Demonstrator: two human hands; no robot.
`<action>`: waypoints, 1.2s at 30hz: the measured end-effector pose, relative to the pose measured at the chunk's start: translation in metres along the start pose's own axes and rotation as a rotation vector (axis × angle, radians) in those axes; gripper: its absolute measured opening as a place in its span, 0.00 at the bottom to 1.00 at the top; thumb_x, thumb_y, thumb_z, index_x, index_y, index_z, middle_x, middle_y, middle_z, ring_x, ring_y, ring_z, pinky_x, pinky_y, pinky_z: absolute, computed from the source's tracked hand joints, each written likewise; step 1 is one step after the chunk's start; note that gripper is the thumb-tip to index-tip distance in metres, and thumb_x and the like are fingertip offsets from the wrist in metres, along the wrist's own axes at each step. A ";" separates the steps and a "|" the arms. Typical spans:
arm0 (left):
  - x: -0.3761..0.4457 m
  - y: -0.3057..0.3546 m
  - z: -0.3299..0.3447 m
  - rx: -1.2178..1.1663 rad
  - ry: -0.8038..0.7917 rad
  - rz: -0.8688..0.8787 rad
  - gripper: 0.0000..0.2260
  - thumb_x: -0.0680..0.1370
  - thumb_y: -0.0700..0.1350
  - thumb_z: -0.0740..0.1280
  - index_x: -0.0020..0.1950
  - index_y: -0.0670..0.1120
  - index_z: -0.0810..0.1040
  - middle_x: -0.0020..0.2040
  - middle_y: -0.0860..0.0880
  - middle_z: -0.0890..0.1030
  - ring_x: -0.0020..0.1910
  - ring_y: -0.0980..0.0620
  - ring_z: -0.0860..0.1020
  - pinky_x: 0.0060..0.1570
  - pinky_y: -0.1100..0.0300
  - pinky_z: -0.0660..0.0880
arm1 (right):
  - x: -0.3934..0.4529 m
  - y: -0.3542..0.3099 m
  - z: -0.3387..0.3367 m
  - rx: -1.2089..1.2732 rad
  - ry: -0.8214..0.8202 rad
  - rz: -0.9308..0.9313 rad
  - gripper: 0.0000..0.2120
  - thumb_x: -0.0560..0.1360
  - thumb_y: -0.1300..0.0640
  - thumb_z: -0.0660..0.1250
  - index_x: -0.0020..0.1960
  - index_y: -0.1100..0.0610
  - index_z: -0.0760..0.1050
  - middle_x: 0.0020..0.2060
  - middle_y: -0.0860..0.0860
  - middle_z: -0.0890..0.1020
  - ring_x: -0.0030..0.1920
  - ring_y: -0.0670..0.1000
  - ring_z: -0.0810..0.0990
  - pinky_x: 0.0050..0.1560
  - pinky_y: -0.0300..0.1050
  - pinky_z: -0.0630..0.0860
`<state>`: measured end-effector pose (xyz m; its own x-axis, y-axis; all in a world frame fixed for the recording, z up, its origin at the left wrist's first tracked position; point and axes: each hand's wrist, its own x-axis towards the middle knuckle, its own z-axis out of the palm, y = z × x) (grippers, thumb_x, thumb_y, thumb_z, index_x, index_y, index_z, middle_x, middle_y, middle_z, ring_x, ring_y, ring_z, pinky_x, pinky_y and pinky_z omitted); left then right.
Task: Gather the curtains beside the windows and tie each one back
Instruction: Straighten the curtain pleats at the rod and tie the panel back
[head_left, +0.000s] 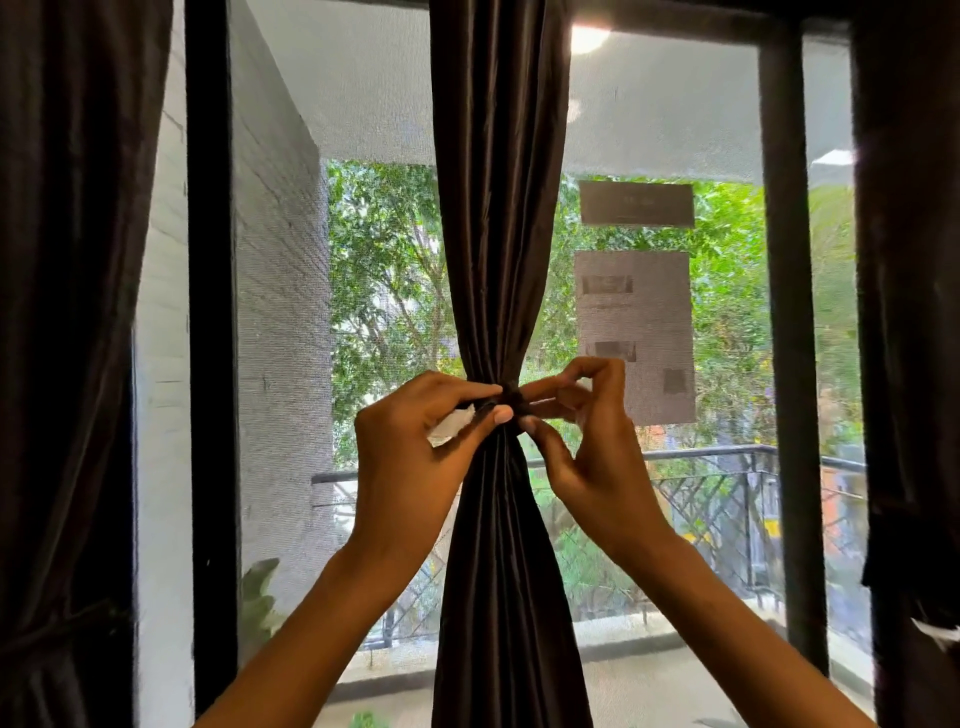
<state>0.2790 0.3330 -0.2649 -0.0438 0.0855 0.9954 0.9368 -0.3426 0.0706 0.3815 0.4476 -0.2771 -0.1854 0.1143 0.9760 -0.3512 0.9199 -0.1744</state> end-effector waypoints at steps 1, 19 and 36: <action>0.000 0.000 0.000 -0.014 0.001 -0.016 0.07 0.70 0.43 0.74 0.48 0.45 0.84 0.42 0.53 0.82 0.44 0.61 0.80 0.45 0.68 0.75 | 0.001 0.000 -0.002 0.030 -0.003 -0.005 0.24 0.74 0.72 0.65 0.52 0.47 0.58 0.48 0.48 0.78 0.46 0.42 0.81 0.49 0.35 0.76; -0.008 0.000 -0.001 0.036 -0.010 0.107 0.07 0.72 0.42 0.73 0.48 0.42 0.83 0.43 0.50 0.82 0.44 0.57 0.80 0.44 0.58 0.77 | -0.011 0.005 0.002 -0.419 0.198 -0.155 0.12 0.71 0.55 0.71 0.54 0.54 0.78 0.48 0.39 0.80 0.51 0.43 0.77 0.54 0.43 0.67; -0.002 -0.003 -0.002 -0.151 0.029 -0.298 0.06 0.71 0.41 0.74 0.47 0.46 0.84 0.43 0.52 0.84 0.46 0.58 0.82 0.51 0.57 0.78 | 0.006 0.003 -0.010 -0.699 0.155 -0.460 0.04 0.73 0.57 0.71 0.45 0.57 0.83 0.47 0.50 0.83 0.58 0.54 0.78 0.67 0.71 0.56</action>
<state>0.2760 0.3316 -0.2666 -0.3202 0.1768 0.9307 0.8193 -0.4416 0.3657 0.3881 0.4547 -0.2707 -0.0174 -0.3242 0.9458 0.2961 0.9019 0.3146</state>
